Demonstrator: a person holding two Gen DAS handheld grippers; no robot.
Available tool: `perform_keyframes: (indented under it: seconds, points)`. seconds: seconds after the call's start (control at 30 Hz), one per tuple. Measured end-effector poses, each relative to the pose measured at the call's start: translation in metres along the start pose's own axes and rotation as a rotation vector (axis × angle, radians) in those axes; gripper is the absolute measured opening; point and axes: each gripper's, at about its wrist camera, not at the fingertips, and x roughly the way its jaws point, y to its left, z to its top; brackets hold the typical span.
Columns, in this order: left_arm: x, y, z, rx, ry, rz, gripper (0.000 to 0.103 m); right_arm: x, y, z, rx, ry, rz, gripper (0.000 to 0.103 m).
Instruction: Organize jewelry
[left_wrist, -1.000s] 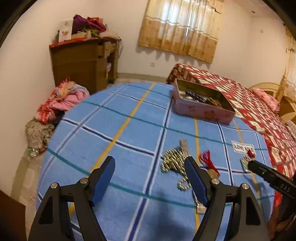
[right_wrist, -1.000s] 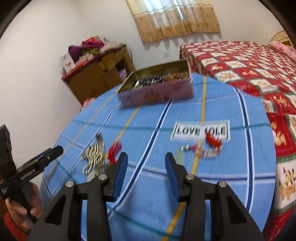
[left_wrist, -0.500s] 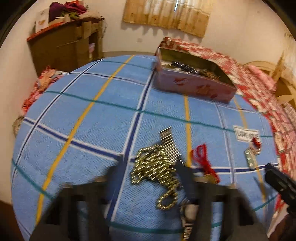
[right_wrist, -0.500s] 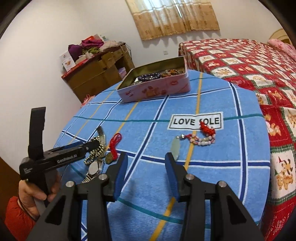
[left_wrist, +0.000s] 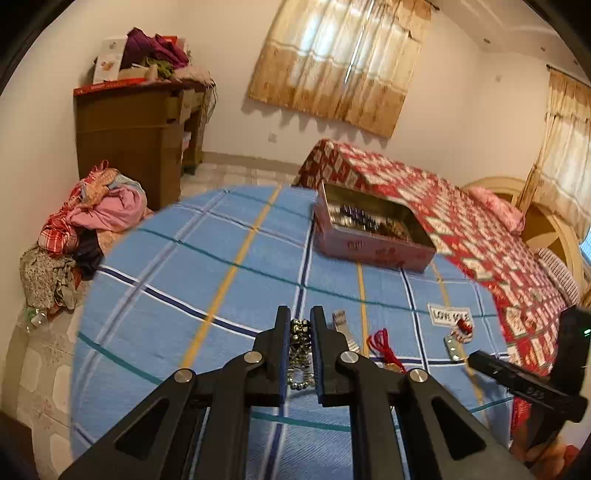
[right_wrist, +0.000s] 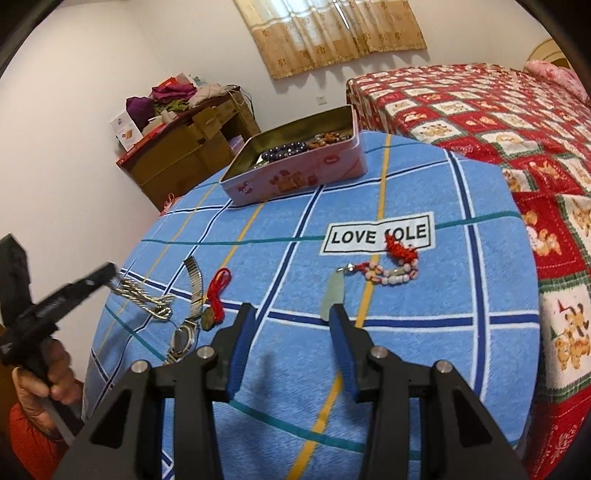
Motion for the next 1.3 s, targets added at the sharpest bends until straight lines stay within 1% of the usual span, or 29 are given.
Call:
perform_keyframes:
  seconds: [0.07, 0.1, 0.17, 0.23, 0.27, 0.3, 0.37, 0.4, 0.47, 0.67, 0.73, 0.77, 0.8, 0.83, 0.9, 1.0, 1.03, 1.07, 1.1, 1.13, 1.2, 1.3]
  points:
    - [-0.007, 0.005, 0.003, 0.003, -0.013, -0.008, 0.01, 0.0, 0.005, -0.001, -0.015, 0.001, 0.005, 0.045]
    - [-0.008, 0.008, 0.003, 0.006, -0.007, -0.017, 0.01, -0.001, 0.008, -0.001, -0.022, 0.0, 0.006, 0.045]
    - [-0.004, 0.011, 0.0, 0.015, 0.026, -0.011, 0.011, -0.003, 0.012, -0.001, -0.038, -0.005, 0.006, 0.045]
    - [-0.002, 0.014, -0.005, 0.027, 0.072, 0.012, 0.017, -0.005, 0.014, -0.001, -0.048, -0.011, 0.003, 0.045]
    - [-0.002, 0.014, -0.007, 0.033, 0.081, 0.021, 0.032, -0.006, 0.015, -0.001, -0.049, -0.012, 0.003, 0.045]
    - [-0.003, 0.014, -0.012, 0.052, 0.093, 0.042, 0.052, -0.006, 0.015, 0.0, -0.049, -0.013, 0.002, 0.045]
    - [-0.009, 0.013, -0.019, 0.086, 0.084, 0.063, 0.068, -0.006, 0.014, 0.0, -0.042, -0.014, 0.004, 0.045]
    - [-0.011, 0.013, -0.023, 0.109, 0.081, 0.065, 0.068, -0.006, 0.014, 0.0, -0.038, -0.012, 0.005, 0.045]
    - [-0.011, 0.014, -0.027, 0.119, 0.102, 0.066, 0.068, -0.004, 0.014, 0.0, -0.035, -0.007, 0.007, 0.045]
    - [0.029, 0.009, -0.039, 0.135, 0.203, 0.094, 0.068, -0.003, 0.019, -0.001, -0.051, -0.001, 0.01, 0.045]
    - [0.045, 0.009, -0.043, 0.129, 0.247, 0.127, 0.068, -0.006, 0.019, 0.0, -0.057, -0.007, 0.005, 0.045]
    - [0.053, 0.009, -0.046, 0.133, 0.267, 0.166, 0.068, -0.007, 0.019, 0.0, -0.058, -0.011, 0.002, 0.045]
    - [0.052, 0.005, -0.046, 0.155, 0.252, 0.187, 0.061, -0.008, 0.019, 0.001, -0.058, -0.014, 0.0, 0.045]
    - [0.052, 0.002, -0.046, 0.173, 0.255, 0.188, 0.053, -0.009, 0.019, 0.001, -0.058, -0.017, -0.003, 0.045]
    - [0.05, -0.001, -0.048, 0.192, 0.245, 0.179, 0.033, -0.007, 0.017, 0.002, -0.052, -0.016, -0.003, 0.045]
    - [0.047, 0.001, -0.048, 0.18, 0.236, 0.173, 0.016, -0.003, 0.016, 0.001, -0.038, 0.0, 0.007, 0.045]
    - [0.046, 0.004, -0.048, 0.166, 0.232, 0.168, 0.015, -0.002, 0.016, 0.001, -0.037, 0.003, 0.008, 0.045]
    - [0.045, 0.006, -0.048, 0.15, 0.229, 0.157, 0.014, -0.002, 0.017, 0.001, -0.038, 0.004, 0.008, 0.045]
    - [0.043, 0.008, -0.047, 0.126, 0.223, 0.144, 0.01, -0.003, 0.017, 0.001, -0.04, 0.002, 0.004, 0.045]
    - [0.041, 0.011, -0.043, 0.098, 0.214, 0.129, 0.009, -0.004, 0.017, 0.001, -0.04, -0.003, -0.001, 0.045]
    - [0.034, 0.011, -0.035, 0.059, 0.171, 0.094, 0.009, -0.007, 0.013, 0.003, -0.031, -0.015, -0.007, 0.045]
    - [0.016, 0.003, -0.018, 0.049, 0.076, 0.042, 0.009, -0.01, 0.007, 0.007, -0.018, -0.029, -0.015, 0.045]
